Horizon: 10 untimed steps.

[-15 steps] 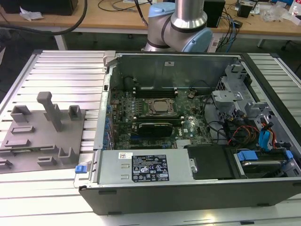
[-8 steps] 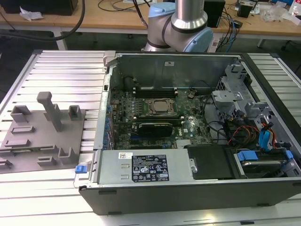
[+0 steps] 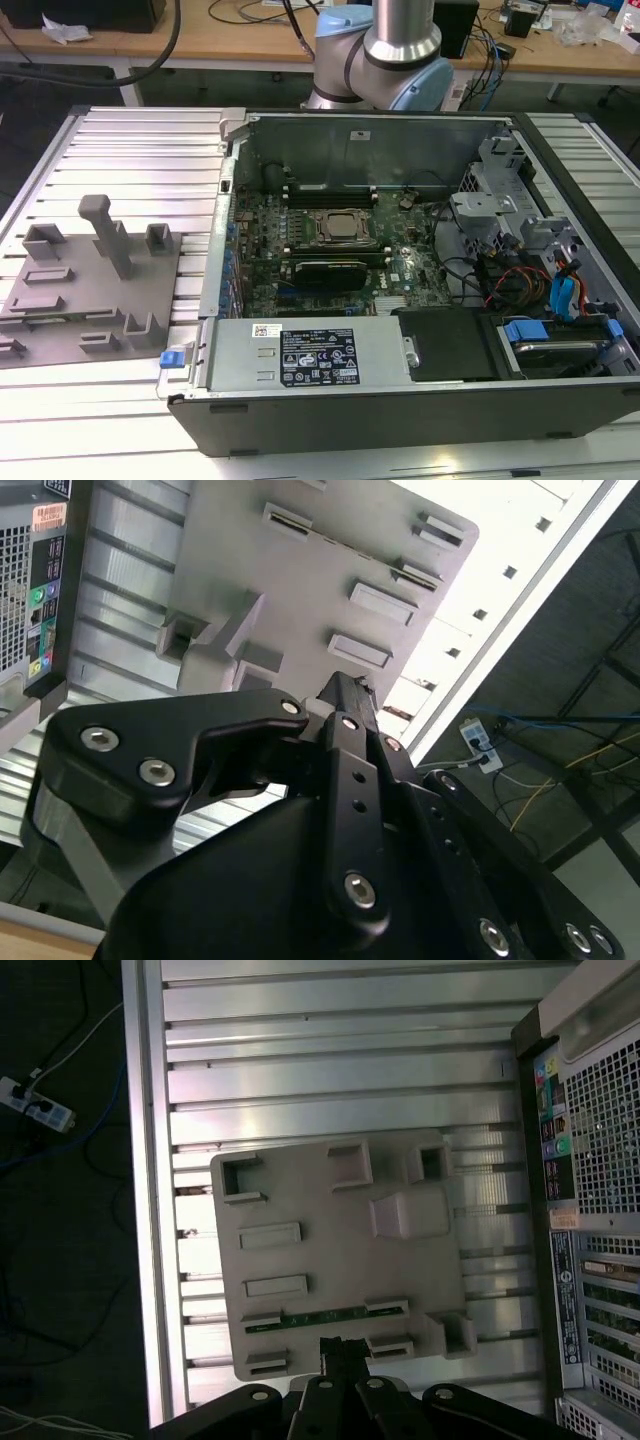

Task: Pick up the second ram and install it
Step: 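Reach for the second ram, then pick up the second ram and move it above second insertion slot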

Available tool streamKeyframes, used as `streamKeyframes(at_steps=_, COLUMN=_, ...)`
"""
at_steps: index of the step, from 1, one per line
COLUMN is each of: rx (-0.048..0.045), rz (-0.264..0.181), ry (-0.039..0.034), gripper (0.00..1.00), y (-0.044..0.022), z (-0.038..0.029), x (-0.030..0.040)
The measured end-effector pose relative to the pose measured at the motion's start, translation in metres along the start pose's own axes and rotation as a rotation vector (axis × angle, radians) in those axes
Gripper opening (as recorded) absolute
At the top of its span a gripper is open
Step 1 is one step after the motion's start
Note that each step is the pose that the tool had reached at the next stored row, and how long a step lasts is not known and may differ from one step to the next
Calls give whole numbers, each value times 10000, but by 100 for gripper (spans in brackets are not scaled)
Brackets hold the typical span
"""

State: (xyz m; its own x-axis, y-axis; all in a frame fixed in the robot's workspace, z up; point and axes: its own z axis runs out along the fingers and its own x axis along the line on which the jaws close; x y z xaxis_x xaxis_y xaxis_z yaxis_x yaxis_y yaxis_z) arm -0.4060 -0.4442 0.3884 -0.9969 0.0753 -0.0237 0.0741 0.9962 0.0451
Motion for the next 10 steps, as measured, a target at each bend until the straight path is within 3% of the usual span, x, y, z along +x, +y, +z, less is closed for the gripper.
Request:
streamKeyframes(at_steps=5, rx=0, rz=-2, ry=0, gripper=11, y=-2, z=0, x=0)
streamKeyframes(at_steps=9, rx=-13, rz=-556, ry=25, gripper=11, y=-2, z=0, x=0)
streamKeyframes(at_steps=10, rx=-21, rz=-882, ry=40, gripper=11, y=-2, z=0, x=0)
